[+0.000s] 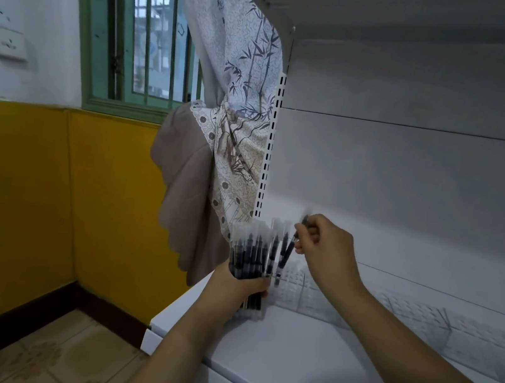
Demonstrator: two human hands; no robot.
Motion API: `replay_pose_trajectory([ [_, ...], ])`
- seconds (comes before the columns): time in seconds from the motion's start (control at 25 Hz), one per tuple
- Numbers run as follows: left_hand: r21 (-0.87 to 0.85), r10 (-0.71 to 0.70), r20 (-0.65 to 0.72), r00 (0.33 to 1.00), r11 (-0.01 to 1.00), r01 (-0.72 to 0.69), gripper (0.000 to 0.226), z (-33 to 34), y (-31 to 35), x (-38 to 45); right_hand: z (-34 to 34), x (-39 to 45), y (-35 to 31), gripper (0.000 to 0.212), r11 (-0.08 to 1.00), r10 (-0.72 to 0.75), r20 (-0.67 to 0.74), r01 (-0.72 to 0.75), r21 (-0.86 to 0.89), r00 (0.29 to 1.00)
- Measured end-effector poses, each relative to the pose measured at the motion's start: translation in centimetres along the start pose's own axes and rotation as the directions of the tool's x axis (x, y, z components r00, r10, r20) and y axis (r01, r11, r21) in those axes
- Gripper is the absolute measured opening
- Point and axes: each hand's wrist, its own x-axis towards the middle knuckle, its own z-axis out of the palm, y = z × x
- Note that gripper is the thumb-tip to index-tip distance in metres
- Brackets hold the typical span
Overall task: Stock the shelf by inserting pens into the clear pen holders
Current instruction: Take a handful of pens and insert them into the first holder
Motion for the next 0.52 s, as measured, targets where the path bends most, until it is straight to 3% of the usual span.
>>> replay_pose_trajectory([
  [0.16, 0.006, 0.011, 0.01, 1.0, 1.0, -0.011, 0.027, -0.1, -0.2, 0.2, 1.6, -0.8, 1.5, 0.02, 0.976, -0.041, 0.182, 0.078, -0.205, 0.982],
  [0.32, 0.002, 0.017, 0.022, 1.0, 1.0, -0.017, 0.029, -0.2, -0.2, 0.3, 1.8, -0.4, 1.1, 0.027, 0.957, 0.01, 0.247, 0.062, -0.283, 0.969],
  [0.44, 0.006, 0.018, 0.026, 1.0, 1.0, -0.018, 0.033, -0.1, -0.3, 0.2, 1.0, -1.6, 0.3, 0.039, 0.951, 0.047, 0.048, -0.03, -0.308, 0.998],
  [0.52, 0.0, 0.017, 0.022, 1.0, 1.0, -0.017, 0.035, -0.1, -0.3, 0.2, 0.6, -3.1, -0.3, 0.041, 0.978, 0.048, -0.055, -0.058, -0.202, 0.997],
])
